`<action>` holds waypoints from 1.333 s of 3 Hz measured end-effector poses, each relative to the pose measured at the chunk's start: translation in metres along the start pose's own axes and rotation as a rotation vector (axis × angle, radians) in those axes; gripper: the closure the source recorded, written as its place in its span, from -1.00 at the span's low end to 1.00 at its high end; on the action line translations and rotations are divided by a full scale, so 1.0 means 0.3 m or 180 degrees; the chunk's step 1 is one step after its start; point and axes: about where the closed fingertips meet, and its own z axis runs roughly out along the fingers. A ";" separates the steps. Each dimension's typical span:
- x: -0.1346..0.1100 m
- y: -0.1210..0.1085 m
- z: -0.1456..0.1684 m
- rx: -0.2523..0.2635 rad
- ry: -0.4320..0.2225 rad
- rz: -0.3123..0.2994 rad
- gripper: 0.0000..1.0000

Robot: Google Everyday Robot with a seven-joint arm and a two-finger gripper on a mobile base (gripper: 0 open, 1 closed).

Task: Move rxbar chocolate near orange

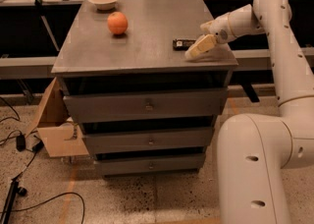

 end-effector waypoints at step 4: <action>0.012 0.011 0.026 -0.0091 0.0046 0.0137 0.74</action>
Offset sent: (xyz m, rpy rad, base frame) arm 0.0230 -0.0116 -0.0057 0.0050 0.0751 0.0028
